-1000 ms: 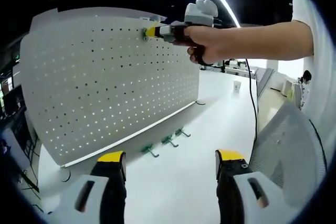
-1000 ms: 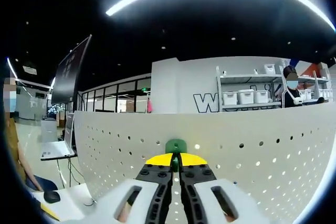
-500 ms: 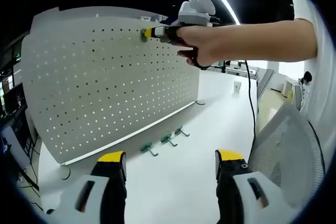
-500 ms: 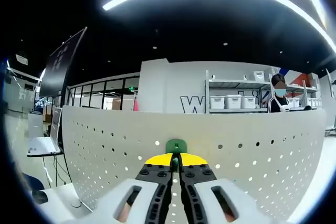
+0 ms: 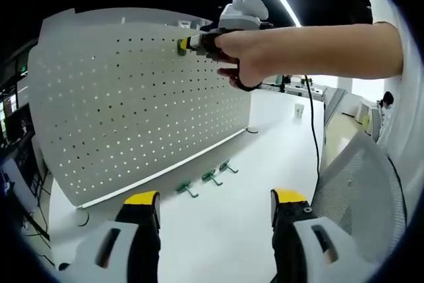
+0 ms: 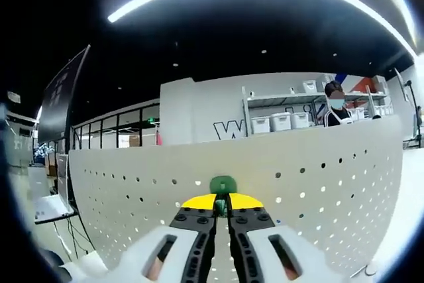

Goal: Insert the hook assembly into the mounting plate slot until the hook locks in place.

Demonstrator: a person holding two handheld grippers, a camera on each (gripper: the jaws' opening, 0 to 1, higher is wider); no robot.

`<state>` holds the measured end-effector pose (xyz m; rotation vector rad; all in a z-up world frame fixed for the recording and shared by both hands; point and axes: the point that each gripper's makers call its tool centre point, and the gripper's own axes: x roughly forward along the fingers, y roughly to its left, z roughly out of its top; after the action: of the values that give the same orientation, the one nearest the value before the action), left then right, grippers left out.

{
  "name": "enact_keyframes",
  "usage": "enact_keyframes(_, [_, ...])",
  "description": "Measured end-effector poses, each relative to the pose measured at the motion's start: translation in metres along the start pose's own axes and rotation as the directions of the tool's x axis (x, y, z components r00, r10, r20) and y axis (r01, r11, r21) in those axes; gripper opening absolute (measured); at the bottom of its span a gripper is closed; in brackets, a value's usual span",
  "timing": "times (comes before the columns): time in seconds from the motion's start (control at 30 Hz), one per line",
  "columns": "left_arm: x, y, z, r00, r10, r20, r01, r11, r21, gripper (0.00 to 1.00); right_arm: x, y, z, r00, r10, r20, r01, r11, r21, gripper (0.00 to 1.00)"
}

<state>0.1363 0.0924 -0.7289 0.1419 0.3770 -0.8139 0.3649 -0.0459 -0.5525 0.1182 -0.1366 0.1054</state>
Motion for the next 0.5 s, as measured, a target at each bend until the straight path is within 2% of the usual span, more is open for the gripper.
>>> enact_keyframes(0.27, [0.001,-0.002,0.0009,1.0,-0.007,-0.001,0.007,1.0,0.0,0.69,-0.0006,-0.0003,0.0002,1.0,-0.001,-0.007,0.002,1.0,0.017,0.04])
enact_keyframes(0.5, [0.003,-0.0037,0.0018,1.0,-0.012,-0.001,0.012,1.0,0.0,0.7,-0.0023,0.0029,0.0006,0.999,0.051,-0.012,-0.051,0.998,0.036,0.07])
